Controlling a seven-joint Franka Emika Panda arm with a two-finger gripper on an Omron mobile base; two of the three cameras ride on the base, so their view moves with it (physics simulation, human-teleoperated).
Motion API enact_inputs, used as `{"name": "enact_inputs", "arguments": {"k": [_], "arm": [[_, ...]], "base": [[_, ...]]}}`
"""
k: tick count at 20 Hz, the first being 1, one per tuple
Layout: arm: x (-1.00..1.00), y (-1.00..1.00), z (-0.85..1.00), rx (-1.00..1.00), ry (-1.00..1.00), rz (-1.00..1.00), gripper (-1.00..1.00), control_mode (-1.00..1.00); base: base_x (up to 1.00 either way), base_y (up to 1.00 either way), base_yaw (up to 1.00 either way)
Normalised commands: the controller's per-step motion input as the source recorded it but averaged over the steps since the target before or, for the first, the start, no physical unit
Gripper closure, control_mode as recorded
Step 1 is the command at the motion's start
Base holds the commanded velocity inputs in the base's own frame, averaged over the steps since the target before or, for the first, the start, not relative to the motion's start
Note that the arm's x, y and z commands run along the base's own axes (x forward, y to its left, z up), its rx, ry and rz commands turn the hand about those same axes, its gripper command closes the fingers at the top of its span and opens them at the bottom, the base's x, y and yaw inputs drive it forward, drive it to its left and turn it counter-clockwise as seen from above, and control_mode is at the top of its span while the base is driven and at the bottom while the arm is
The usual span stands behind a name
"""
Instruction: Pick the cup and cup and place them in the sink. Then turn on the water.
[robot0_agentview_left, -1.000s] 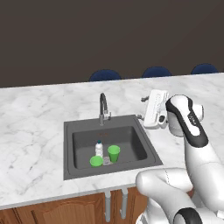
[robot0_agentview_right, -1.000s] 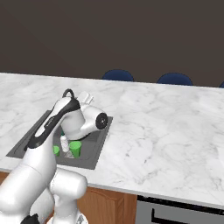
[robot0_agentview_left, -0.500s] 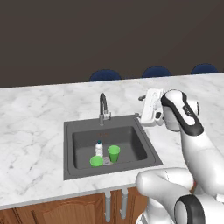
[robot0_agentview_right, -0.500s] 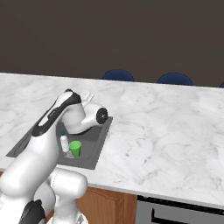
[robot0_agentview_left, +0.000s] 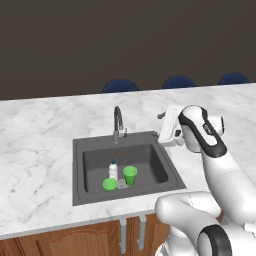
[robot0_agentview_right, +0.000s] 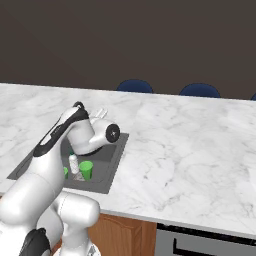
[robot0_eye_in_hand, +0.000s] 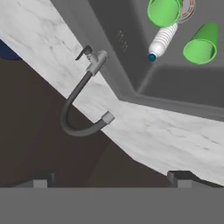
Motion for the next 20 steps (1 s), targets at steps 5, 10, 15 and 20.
{"name": "enact_inputs", "arguments": {"k": [5, 10, 15, 20], "arm": [[0.00, 0.08, -0.22, 0.05, 0.00, -0.11, -1.00, -1.00], [0.02, 0.03, -0.15, 0.08, 0.00, -0.08, -1.00, -1.00], [0.18, 0.00, 0.00, 0.06, 0.00, -0.02, -1.00, -1.00], [0.16, 0.00, -0.05, 0.05, 0.00, 0.00, -1.00, -1.00]], "base": [[0.00, 0.00, 0.00], [0.00, 0.00, 0.00], [0.00, 0.00, 0.00], [0.00, 0.00, 0.00]]}}
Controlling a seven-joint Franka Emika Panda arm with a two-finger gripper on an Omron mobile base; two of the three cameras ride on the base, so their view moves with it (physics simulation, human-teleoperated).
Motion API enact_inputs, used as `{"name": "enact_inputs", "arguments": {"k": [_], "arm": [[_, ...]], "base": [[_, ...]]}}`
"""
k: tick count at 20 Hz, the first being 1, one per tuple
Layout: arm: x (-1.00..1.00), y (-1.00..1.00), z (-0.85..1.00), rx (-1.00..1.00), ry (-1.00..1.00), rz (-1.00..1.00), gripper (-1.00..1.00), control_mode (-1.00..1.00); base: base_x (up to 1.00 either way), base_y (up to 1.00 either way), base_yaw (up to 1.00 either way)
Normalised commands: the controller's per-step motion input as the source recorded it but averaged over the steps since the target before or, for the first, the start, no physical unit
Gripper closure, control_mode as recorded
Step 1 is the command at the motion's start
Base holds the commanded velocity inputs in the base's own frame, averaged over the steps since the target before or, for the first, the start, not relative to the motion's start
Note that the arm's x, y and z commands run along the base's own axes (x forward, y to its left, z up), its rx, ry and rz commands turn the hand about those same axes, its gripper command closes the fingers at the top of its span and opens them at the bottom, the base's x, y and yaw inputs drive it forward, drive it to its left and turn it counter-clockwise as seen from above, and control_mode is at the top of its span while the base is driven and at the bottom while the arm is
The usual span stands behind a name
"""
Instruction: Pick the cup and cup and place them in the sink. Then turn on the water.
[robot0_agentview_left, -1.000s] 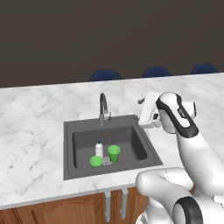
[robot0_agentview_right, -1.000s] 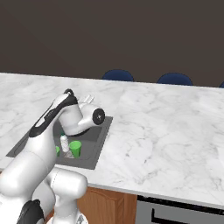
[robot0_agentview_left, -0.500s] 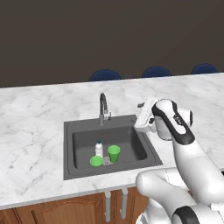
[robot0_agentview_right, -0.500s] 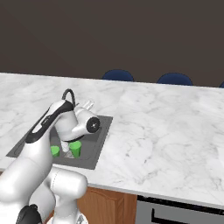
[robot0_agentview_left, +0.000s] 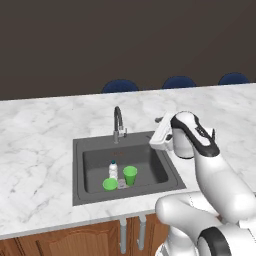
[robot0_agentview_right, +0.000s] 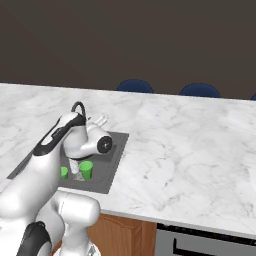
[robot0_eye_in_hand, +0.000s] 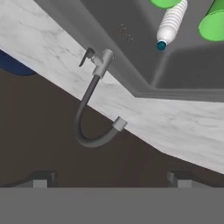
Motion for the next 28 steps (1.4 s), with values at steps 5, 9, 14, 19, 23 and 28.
{"name": "enact_inputs", "arguments": {"k": [5, 9, 14, 19, 23, 28], "arm": [[0.10, 0.00, -0.20, 0.01, 0.00, 0.00, -1.00, -1.00], [0.20, 0.00, -0.06, 0.00, 0.00, 0.00, -1.00, -1.00], [0.20, 0.04, 0.00, 0.00, 0.00, 0.00, -1.00, -1.00], [0.14, 0.09, -0.05, 0.00, 0.01, -0.01, -1.00, -1.00], [0.17, 0.12, -0.12, 0.00, 0.02, -0.01, -1.00, -1.00], [0.18, 0.04, -0.13, 0.00, 0.00, 0.00, -1.00, -1.00]], "base": [[0.00, 0.00, 0.00], [0.00, 0.00, 0.00], [0.00, 0.00, 0.00], [0.00, 0.00, 0.00], [0.00, 0.00, 0.00], [0.00, 0.00, 0.00]]}}
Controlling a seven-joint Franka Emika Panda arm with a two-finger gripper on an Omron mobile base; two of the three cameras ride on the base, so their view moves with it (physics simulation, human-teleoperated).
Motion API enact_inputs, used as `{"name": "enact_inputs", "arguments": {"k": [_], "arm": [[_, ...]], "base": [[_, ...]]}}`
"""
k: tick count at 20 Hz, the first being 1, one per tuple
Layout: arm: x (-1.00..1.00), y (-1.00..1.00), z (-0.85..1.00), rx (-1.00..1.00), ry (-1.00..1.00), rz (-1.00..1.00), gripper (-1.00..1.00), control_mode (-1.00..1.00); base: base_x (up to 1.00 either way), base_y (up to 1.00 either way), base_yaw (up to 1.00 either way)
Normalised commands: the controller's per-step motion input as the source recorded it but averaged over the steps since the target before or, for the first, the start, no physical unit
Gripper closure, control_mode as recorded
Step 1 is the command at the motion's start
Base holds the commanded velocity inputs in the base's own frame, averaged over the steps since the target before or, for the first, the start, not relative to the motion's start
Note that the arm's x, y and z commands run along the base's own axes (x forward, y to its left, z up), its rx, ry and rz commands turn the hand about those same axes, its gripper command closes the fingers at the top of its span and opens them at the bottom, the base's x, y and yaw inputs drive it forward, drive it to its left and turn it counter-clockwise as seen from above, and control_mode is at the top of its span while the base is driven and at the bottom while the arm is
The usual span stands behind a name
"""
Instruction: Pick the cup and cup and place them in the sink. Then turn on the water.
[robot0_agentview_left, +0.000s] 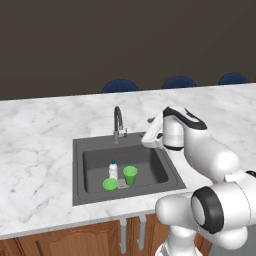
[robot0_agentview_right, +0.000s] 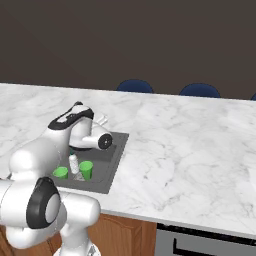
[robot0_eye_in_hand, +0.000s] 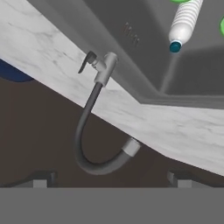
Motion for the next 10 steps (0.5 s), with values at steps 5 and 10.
{"name": "enact_inputs", "arguments": {"k": [5, 10], "arm": [[0.19, 0.00, -0.13, 0.00, 0.00, 0.00, -1.00, -1.00], [0.23, 0.00, -0.14, 0.00, 0.00, 0.00, -1.00, -1.00]], "base": [[0.00, 0.00, 0.00], [0.00, 0.00, 0.00]]}}
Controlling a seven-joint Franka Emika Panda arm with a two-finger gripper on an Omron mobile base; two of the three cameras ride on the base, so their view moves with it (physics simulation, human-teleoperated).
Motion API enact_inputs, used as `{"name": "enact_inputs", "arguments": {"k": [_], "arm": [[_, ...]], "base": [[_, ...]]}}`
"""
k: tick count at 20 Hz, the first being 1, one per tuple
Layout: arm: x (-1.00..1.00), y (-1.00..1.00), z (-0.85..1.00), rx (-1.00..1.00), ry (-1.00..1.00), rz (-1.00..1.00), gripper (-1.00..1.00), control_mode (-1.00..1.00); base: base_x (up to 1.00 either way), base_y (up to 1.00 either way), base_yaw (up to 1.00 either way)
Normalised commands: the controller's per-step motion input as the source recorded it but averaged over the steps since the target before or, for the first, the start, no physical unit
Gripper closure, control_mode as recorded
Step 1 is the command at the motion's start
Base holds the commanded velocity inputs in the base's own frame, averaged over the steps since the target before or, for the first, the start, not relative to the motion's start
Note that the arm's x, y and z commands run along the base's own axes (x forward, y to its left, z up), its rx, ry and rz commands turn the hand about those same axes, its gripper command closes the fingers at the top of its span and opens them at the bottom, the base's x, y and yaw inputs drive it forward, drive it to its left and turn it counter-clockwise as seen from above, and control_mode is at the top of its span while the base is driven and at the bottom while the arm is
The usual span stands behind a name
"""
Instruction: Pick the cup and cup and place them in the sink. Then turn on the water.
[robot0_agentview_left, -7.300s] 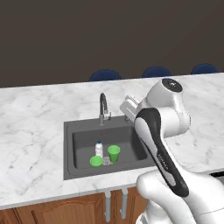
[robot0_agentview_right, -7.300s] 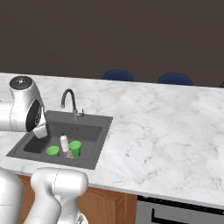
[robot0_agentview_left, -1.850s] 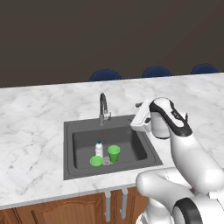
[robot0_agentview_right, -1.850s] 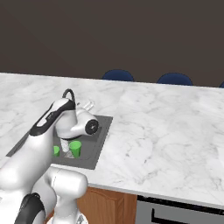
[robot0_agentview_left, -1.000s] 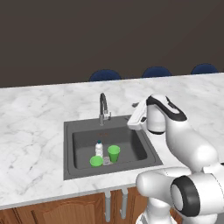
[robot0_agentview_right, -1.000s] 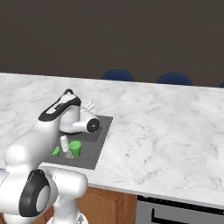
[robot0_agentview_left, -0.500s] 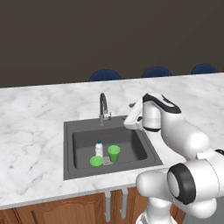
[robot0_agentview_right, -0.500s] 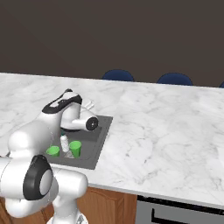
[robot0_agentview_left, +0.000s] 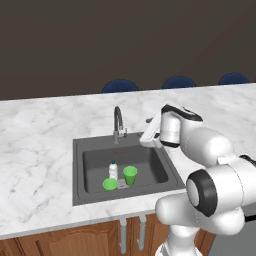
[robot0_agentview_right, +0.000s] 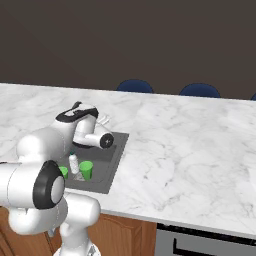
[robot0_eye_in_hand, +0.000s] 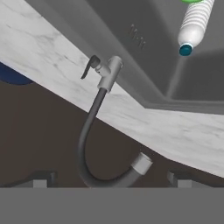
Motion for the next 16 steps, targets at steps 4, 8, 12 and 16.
{"name": "enact_inputs", "arguments": {"k": [4, 8, 12, 16], "arm": [[0.28, 0.00, -0.13, 0.00, 0.00, 0.00, -1.00, -1.00], [0.32, 0.00, -0.12, 0.00, 0.00, 0.00, -1.00, -1.00], [0.29, 0.00, -0.15, 0.00, 0.00, 0.00, -1.00, -1.00], [0.28, 0.00, -0.24, 0.00, 0.00, 0.00, -1.00, -1.00]], "base": [[0.00, 0.00, 0.00], [0.00, 0.00, 0.00], [0.00, 0.00, 0.00], [0.00, 0.00, 0.00]]}}
